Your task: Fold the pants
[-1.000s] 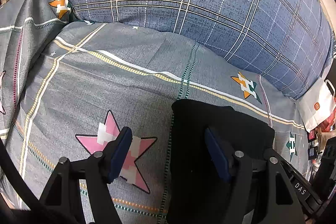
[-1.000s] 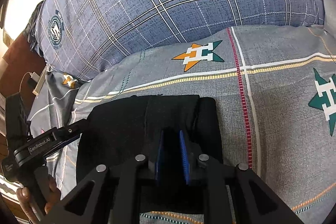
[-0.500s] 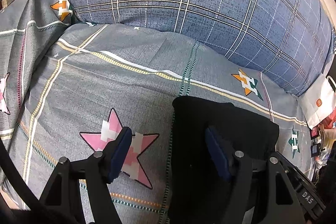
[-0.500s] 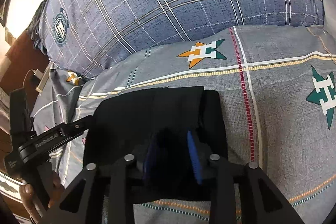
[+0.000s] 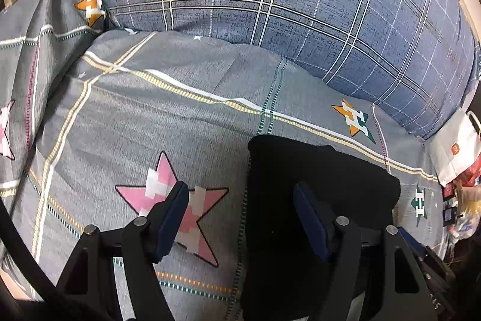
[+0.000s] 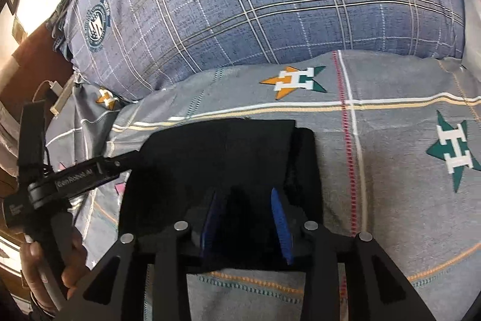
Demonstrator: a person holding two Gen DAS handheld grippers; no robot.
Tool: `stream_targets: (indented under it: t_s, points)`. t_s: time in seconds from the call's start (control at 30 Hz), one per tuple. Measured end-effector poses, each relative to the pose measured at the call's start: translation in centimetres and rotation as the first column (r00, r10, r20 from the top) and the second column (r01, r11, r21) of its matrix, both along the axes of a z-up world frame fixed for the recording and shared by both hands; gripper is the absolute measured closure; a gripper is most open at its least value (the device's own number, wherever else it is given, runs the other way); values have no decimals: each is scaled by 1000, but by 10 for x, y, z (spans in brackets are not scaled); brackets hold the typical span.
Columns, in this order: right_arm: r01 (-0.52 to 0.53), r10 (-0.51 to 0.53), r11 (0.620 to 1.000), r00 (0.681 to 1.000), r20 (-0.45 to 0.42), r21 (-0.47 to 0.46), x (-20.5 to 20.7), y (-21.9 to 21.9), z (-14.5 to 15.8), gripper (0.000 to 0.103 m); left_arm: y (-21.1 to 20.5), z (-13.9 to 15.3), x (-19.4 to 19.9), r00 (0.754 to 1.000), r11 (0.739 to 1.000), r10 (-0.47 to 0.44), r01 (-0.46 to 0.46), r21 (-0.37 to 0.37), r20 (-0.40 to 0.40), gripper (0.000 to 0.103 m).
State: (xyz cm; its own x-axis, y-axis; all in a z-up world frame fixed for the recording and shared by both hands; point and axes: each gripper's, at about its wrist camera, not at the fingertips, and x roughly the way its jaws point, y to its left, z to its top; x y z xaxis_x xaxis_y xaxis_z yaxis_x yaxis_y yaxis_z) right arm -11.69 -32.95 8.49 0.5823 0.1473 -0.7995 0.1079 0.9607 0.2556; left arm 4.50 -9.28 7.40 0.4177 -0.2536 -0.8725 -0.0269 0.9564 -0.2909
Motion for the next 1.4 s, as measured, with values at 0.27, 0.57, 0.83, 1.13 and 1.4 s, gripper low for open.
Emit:
stream_targets:
  t_s: [0.27, 0.57, 0.83, 1.13, 1.4]
  points:
    - [16, -13, 998, 998, -59, 58, -5, -14, -15, 47, -2, -12, -8, 997, 994, -26, 17, -106, -76, 30]
    - [-38, 32, 992, 998, -52, -119, -4, 9, -18, 55, -23, -19, -17, 992, 987, -98, 86, -136, -78, 55]
    - [-8, 7, 992, 1000, -5, -128, -8, 3, -7, 85, -31, 3, -30, 990, 985, -126, 132, -112, 64, 69]
    - [25, -24, 999, 998, -56, 23, -4, -9, -15, 83, -29, -16, -17, 997, 996, -81, 81, -24, 3, 33]
    - [75, -66, 987, 995, -71, 145, -4, -29, -17, 83, -33, -18, -23, 994, 994, -103, 102, -28, -39, 33]
